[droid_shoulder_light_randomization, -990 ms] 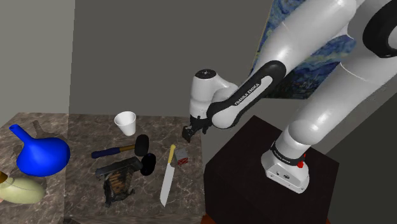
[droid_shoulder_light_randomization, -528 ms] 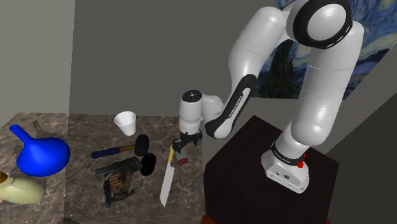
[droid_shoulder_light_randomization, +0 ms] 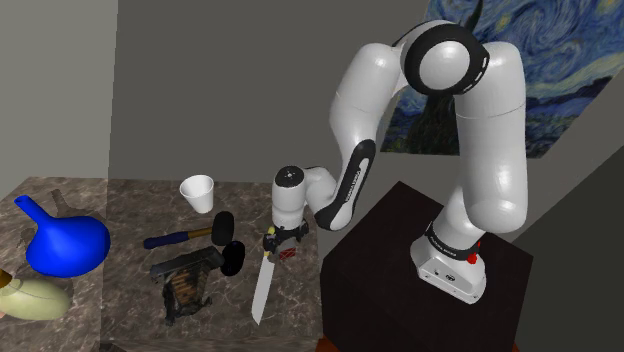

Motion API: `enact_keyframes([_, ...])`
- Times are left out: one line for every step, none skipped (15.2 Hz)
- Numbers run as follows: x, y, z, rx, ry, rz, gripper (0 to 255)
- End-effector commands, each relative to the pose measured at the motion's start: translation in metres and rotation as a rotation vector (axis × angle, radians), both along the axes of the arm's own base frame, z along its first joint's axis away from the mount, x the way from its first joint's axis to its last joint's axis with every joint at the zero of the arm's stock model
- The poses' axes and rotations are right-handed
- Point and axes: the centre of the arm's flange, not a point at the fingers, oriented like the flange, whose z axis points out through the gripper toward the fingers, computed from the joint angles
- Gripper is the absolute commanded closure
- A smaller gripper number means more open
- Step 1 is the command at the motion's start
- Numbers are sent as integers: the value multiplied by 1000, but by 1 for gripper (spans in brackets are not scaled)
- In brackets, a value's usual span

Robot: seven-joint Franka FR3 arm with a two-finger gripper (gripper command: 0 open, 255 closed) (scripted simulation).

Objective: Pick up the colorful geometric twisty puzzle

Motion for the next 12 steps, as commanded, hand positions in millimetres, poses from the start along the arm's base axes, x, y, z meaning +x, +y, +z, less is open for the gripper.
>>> enact_keyframes([0,0,-12,0,-1,0,0])
enact_keyframes([0,0,-18,0,-1,0,0])
enact_keyframes([0,0,-26,0,-1,0,0])
enact_keyframes([0,0,-26,0,-1,0,0])
enact_keyframes([0,0,-26,0,-1,0,0])
enact_keyframes([-1,0,-27,0,-1,0,255])
enact_keyframes([-1,0,-27,0,-1,0,255])
enact_keyframes([-1,0,-26,0,-1,0,255])
enact_keyframes([-1,0,-27,0,-1,0,255])
enact_keyframes([-1,0,-26,0,-1,0,255])
enact_keyframes([-1,0,-27,0,-1,0,255])
enact_keyframes([-1,0,-27,0,-1,0,255])
